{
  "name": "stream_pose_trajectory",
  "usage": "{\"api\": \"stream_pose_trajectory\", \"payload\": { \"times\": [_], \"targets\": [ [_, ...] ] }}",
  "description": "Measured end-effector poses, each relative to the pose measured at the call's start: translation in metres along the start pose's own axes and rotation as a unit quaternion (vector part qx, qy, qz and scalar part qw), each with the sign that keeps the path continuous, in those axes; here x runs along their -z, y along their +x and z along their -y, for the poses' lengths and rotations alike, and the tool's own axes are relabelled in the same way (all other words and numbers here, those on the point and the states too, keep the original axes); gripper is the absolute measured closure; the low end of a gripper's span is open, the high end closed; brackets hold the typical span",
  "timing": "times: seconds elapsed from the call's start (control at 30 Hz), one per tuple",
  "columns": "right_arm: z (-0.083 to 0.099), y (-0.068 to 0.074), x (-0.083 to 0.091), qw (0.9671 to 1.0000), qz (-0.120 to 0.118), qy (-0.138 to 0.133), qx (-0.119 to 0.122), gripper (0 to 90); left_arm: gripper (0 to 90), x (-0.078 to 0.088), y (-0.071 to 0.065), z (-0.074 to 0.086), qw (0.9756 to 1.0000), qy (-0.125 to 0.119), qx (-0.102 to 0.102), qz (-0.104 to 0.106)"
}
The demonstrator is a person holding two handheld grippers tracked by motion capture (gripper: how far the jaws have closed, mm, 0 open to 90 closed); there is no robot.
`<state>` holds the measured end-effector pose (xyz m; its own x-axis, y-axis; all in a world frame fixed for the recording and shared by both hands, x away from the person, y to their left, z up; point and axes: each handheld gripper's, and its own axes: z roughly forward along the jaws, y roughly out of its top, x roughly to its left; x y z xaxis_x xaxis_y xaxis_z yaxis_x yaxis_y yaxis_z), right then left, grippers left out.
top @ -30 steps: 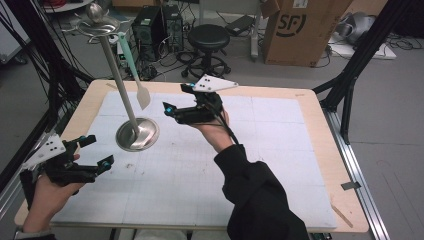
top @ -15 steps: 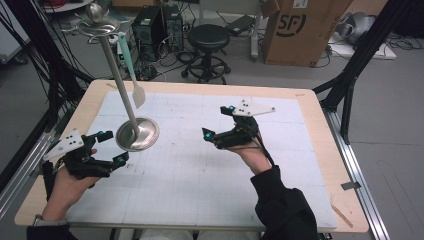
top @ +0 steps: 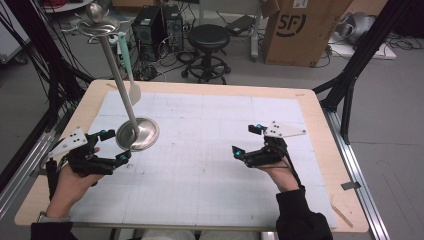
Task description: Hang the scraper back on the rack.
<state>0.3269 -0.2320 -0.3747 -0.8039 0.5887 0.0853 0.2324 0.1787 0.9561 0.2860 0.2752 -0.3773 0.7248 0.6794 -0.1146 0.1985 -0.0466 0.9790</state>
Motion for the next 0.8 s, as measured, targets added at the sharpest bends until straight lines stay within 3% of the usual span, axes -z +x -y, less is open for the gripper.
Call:
{"api": "stream_pose_trajectory", "payload": {
  "times": [0.27, 0.47, 0.67, 0.8],
  "targets": [
    [0.019, -0.022, 0.037, 0.9994, 0.021, 0.003, -0.028, 0.4, 2.3, 0.0, 0.001, 0.0, 1.0, 0.0, 0.0, -0.004],
    [0.029, -0.035, 0.071, 0.9986, 0.038, -0.001, -0.037, 0.4, 2.3, 0.001, 0.003, 0.0, 1.0, -0.002, 0.001, -0.007],
    [0.035, -0.042, 0.102, 0.9974, 0.048, -0.024, -0.049, 0.4, 2.3, 0.0, 0.004, 0.001, 0.9999, 0.001, 0.0, -0.01],
    [0.036, -0.043, 0.109, 0.9965, 0.055, -0.037, -0.05, 0.4, 2.3, -0.002, 0.005, 0.001, 0.9999, 0.003, 0.001, -0.014]
  ]
}}
